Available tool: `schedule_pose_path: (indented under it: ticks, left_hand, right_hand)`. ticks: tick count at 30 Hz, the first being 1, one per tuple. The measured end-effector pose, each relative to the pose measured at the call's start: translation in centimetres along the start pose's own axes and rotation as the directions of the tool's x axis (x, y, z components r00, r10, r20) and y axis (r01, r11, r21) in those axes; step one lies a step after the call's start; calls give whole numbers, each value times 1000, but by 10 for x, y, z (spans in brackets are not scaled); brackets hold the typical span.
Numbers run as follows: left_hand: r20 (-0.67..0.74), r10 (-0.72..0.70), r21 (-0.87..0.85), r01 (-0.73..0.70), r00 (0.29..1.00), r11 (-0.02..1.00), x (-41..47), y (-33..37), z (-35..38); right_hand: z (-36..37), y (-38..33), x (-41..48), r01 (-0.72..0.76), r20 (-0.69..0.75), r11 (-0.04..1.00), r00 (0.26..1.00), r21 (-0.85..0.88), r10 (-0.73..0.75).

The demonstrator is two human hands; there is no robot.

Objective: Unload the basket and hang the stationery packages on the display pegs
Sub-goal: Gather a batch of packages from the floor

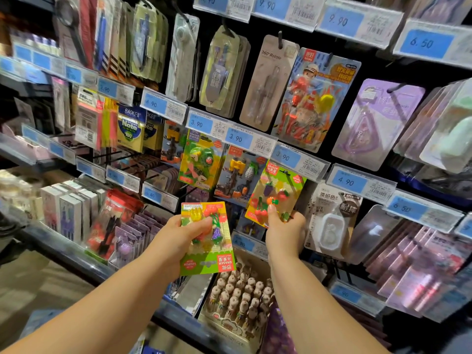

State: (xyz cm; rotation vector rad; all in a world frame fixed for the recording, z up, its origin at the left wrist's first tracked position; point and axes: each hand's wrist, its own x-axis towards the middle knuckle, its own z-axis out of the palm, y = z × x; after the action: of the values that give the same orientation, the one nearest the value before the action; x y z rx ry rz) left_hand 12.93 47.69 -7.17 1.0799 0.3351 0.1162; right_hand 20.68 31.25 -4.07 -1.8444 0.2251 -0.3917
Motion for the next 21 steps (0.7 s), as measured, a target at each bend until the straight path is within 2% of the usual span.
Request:
schedule_pose_path:
  ticks: [4,8,10,12,14,16,18,21]
  left_hand:
    - [2,27,-5,-27,1000,1000,1,1,0]
    - [36,50,-25,-49,998,998,-1,3,4]
    - [58,56,-41,-54,997,998,-3,3,7]
    - [90,66,-40,-63,994,997,-4,3,11]
    - [126,73,-27,-70,989,997,-5,1,13]
    - [140,74,-17,-73,987,997,-8,-1,15]
    - [110,52,-27,-50,993,998,-8,-3,17]
    - [71,51,-102,-43,996,994,-6,-2,15]
  right_hand:
    - [-9,2,-20,65,95,997,994,-36,-61]
    - [-17,7,-42,316,161,949,937,-13,-310]
    - [-18,4,-47,393,239,919,895,-20,-377]
    - [-17,3,-51,336,393,941,871,-37,-296]
    - [-13,7,-54,194,557,980,819,-48,-135]
    - [-11,11,-57,65,656,998,754,-11,-42]
    - [-11,13,-56,4,702,998,711,70,-52]
    - [-15,12,-53,9,707,992,701,123,-94]
